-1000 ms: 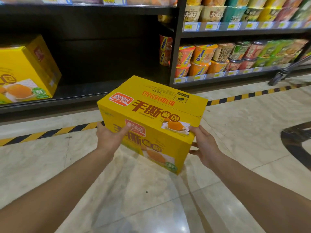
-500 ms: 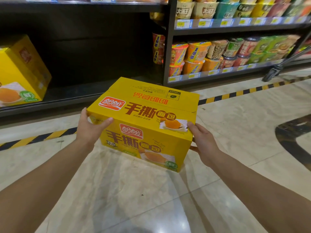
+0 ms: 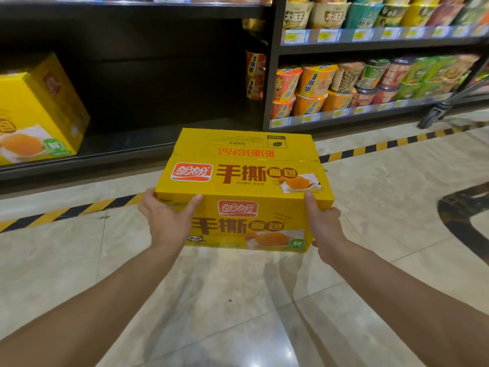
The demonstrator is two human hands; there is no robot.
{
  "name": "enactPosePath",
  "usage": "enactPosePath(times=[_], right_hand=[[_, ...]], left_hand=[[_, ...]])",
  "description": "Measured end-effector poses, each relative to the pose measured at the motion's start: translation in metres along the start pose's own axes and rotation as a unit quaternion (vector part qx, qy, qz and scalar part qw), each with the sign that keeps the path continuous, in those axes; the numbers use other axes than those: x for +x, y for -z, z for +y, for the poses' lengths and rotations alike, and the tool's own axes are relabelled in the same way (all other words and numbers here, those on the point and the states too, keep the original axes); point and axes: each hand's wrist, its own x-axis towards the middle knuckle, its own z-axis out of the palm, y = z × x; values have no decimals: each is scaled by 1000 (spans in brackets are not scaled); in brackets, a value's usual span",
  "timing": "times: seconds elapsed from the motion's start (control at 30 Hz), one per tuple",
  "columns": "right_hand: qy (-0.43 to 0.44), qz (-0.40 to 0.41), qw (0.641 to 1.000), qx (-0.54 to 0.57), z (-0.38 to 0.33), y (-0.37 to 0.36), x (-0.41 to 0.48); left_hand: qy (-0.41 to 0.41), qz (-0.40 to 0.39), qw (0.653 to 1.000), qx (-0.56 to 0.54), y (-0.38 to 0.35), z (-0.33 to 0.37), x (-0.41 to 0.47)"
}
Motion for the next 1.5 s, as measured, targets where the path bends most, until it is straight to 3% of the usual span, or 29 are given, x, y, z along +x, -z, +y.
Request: enactPosePath(times=[0.17,0.37,0.6,0.77,1.0,1.33,1.5], right_hand=[[-56,31,998,29,-14,4,18],[-93,-54,993,48,-13,-28,-17],[-81,-146,986,27,-15,-77,-61],[-51,-136,989,34,-16,-74,-60],[-2,-186,979,86,-12,-39,-41],[10,-195,973,124,-12,-42,-43],[22,-146,984,101,-3,-72,-59]], left_hand=[[-31,-2,999,23,-2,-9,-29],[-54,-14,998,29,-2,-13,-52],[-105,-88,990,26,2,-27,-82],[-142,-184,972,16,17,-44,-93],[-56,-213,974,57,35,-60,-66],[-52,-256,965,21,20,-46,-62],[-58,-274,960,7,17,-44,-55]])
